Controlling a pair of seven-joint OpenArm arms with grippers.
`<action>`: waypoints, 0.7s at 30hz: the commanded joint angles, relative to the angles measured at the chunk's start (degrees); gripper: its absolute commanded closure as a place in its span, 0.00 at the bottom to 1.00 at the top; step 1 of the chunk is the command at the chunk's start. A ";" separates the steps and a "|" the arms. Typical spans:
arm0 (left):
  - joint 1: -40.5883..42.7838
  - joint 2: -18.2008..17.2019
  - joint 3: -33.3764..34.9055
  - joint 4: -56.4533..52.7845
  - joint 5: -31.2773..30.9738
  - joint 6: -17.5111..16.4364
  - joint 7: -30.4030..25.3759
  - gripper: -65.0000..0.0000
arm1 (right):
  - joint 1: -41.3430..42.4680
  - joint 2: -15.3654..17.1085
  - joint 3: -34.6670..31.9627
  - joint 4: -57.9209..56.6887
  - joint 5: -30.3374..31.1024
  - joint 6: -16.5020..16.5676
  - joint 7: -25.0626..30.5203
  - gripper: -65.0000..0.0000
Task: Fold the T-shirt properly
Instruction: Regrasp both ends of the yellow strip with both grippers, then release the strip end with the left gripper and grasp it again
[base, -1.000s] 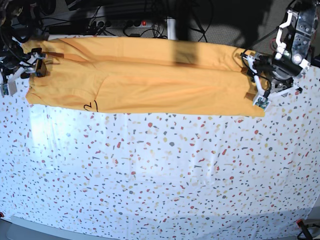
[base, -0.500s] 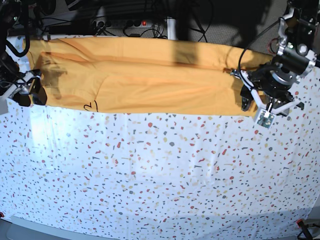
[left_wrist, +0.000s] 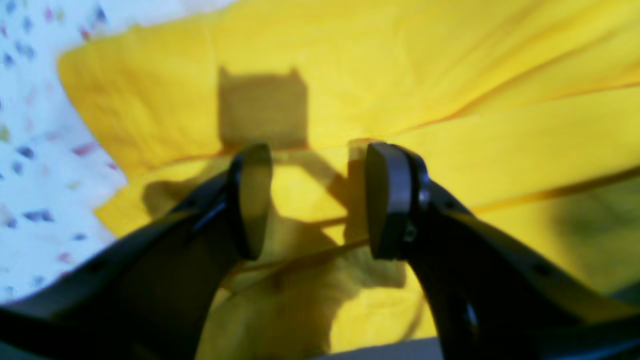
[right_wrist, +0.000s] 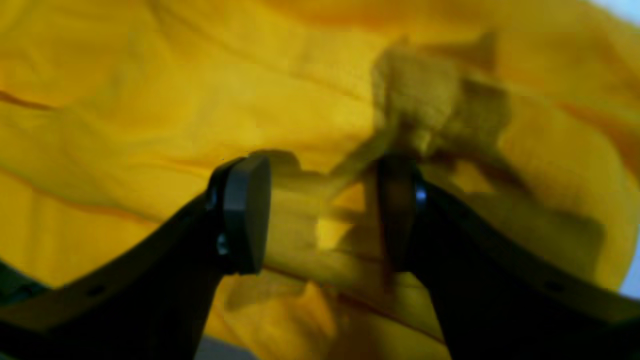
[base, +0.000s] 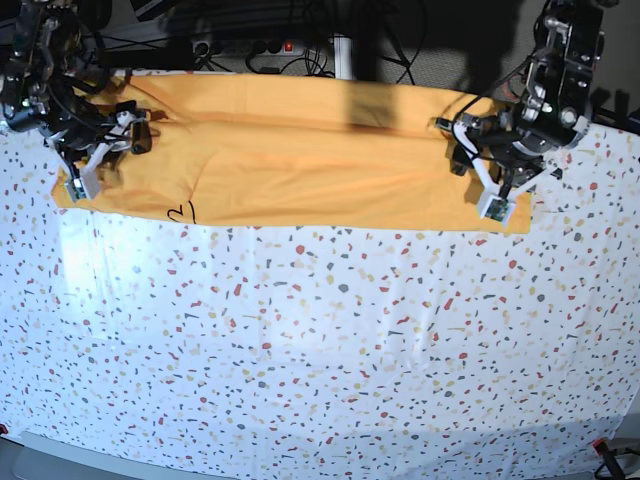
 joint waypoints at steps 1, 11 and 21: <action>-0.48 -0.35 -0.26 -0.83 0.02 -0.28 -1.42 0.54 | 0.74 0.92 -0.55 -0.96 -1.25 -1.25 1.25 0.47; -8.39 2.47 -0.26 -18.67 0.42 -4.72 -4.66 0.54 | 11.56 0.90 -1.92 -11.41 -1.97 -1.81 1.88 0.47; -19.65 3.74 -0.26 -27.47 0.42 -4.70 -5.84 0.54 | 23.30 0.92 -1.92 -20.20 -7.34 -2.62 3.02 0.47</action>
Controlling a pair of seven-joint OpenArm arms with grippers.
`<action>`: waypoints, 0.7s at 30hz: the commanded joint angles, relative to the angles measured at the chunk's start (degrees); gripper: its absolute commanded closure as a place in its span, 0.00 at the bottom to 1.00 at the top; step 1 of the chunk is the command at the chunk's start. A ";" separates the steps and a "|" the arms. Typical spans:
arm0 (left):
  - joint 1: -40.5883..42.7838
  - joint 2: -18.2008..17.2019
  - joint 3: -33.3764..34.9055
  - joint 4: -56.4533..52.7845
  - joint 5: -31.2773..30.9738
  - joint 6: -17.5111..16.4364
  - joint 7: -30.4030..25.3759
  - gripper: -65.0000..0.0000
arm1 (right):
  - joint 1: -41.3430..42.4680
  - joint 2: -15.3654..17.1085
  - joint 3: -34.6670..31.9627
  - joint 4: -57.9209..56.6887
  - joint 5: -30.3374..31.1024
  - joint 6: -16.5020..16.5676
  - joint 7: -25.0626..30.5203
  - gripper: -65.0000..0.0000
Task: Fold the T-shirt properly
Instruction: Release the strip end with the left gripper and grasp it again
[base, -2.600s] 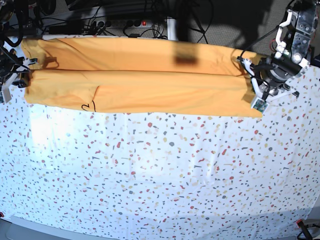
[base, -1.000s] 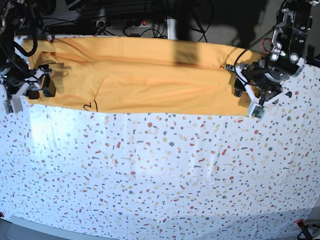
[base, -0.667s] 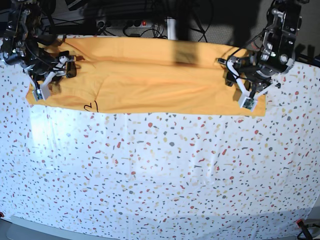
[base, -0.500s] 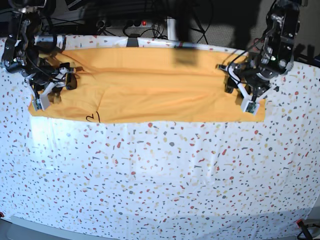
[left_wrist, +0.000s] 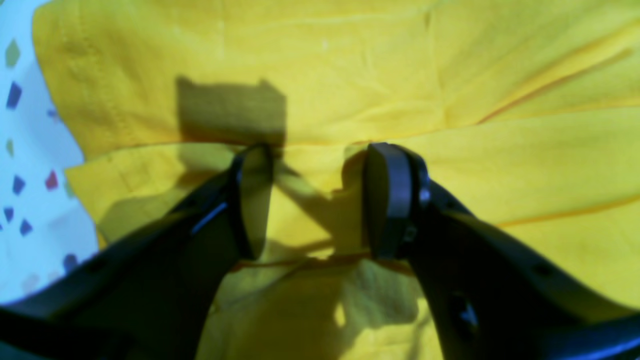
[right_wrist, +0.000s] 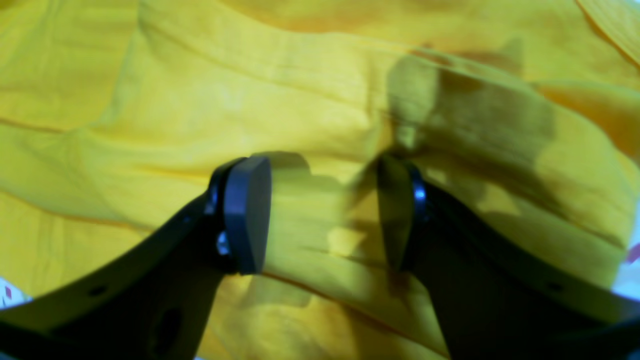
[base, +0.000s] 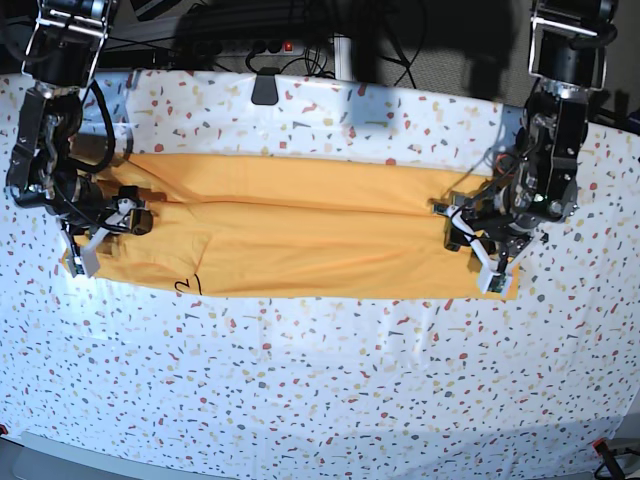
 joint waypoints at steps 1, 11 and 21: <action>-0.70 -0.52 -0.07 -0.42 1.33 1.29 2.89 0.54 | 1.29 1.22 0.31 0.44 -0.70 -1.03 -0.20 0.47; -4.85 -0.55 -0.07 0.15 1.33 1.31 2.71 0.54 | 2.38 1.73 0.48 4.50 3.93 -0.35 -1.84 0.47; -6.75 -0.79 -0.13 13.86 1.36 1.51 4.39 0.54 | 2.36 1.68 0.48 18.78 3.89 0.07 -4.66 0.47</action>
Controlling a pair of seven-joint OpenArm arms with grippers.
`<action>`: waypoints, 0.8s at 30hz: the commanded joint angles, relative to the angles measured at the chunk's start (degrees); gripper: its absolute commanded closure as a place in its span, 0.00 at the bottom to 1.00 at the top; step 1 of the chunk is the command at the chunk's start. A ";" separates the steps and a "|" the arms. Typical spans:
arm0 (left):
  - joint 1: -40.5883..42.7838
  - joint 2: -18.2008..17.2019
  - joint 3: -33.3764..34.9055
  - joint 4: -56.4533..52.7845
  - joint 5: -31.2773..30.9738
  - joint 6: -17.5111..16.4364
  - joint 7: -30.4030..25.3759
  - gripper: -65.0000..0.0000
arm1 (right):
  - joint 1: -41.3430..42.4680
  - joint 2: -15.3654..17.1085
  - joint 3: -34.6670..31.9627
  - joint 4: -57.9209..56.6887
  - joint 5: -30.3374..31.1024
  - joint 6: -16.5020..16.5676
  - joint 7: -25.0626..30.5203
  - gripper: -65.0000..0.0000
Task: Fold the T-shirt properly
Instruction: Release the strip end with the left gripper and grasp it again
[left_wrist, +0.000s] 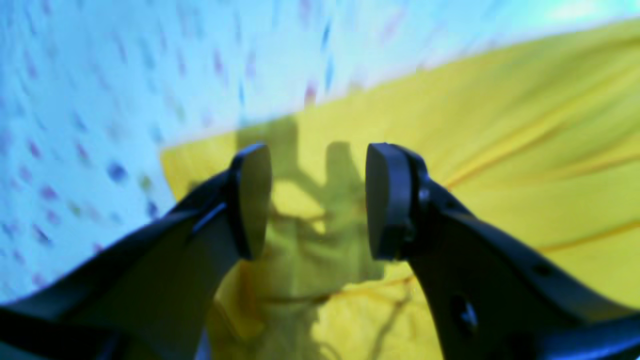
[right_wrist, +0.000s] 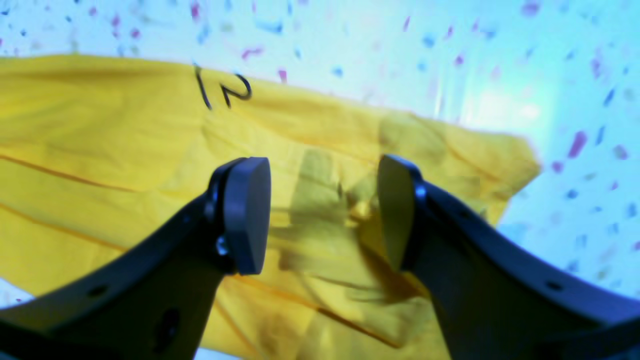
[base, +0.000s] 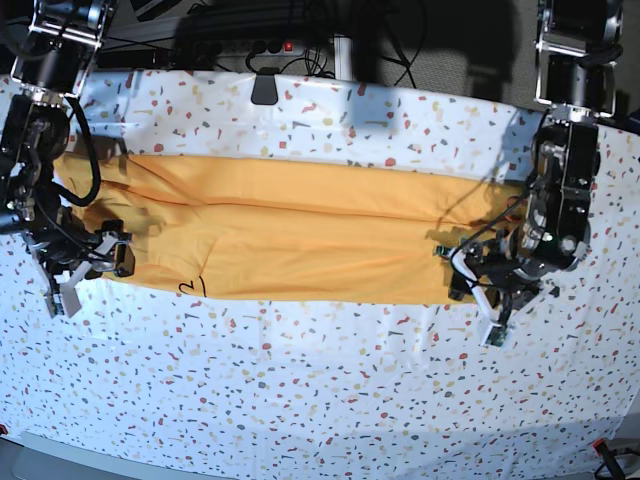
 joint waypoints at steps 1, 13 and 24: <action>-1.16 -0.79 -0.33 2.05 0.07 0.17 -1.11 0.54 | 1.25 1.07 0.42 2.21 0.61 0.15 0.35 0.47; -1.14 -9.49 -12.04 -7.82 -12.59 0.92 -3.50 0.54 | 1.07 0.92 0.39 7.52 17.00 3.07 -10.45 0.47; -4.52 -9.70 -19.85 -36.85 -29.75 -16.35 0.28 0.54 | -0.04 0.74 0.39 7.65 18.97 3.07 -10.91 0.47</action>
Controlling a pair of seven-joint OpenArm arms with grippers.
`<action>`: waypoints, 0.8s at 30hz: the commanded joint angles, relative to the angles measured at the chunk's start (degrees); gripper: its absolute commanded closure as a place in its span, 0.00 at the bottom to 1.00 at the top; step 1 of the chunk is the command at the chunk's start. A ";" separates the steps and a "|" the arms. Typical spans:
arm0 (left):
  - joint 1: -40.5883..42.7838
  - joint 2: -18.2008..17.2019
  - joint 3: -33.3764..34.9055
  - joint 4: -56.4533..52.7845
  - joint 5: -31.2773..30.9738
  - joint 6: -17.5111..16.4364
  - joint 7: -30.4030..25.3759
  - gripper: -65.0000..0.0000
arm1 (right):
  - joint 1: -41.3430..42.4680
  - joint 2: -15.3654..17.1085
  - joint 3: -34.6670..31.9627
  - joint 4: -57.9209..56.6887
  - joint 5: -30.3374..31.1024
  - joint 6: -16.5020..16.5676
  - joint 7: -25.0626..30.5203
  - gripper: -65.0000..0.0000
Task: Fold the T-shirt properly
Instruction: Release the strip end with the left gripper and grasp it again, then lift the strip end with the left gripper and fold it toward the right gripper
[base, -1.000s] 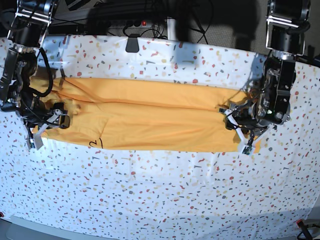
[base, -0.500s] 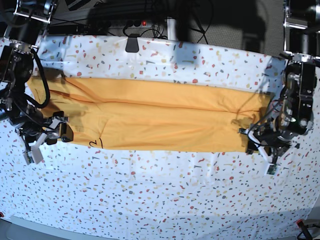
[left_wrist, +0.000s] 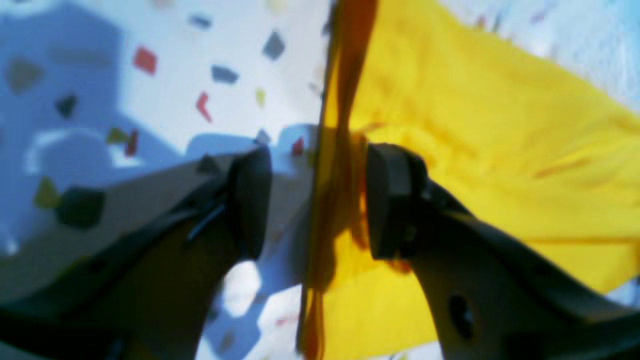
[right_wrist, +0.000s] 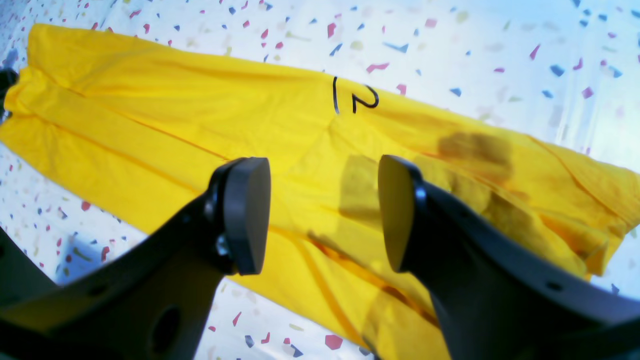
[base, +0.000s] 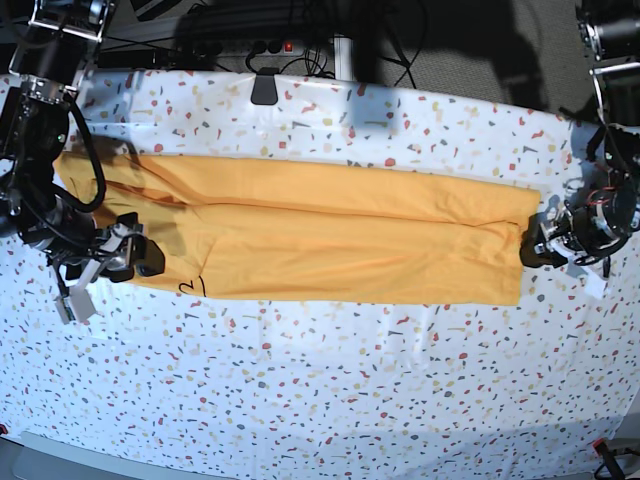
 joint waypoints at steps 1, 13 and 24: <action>-0.90 -0.70 -0.04 -0.85 -0.44 0.00 0.55 0.54 | 0.94 0.94 0.35 1.05 0.90 0.65 1.01 0.47; -0.83 -0.28 -0.02 -1.81 -10.69 -4.17 11.06 0.54 | 0.96 0.94 0.35 1.05 0.87 0.65 1.03 0.47; -0.83 -0.26 -0.02 -1.81 -10.69 -4.17 10.29 0.78 | 0.96 0.94 0.35 1.05 0.87 0.65 1.03 0.47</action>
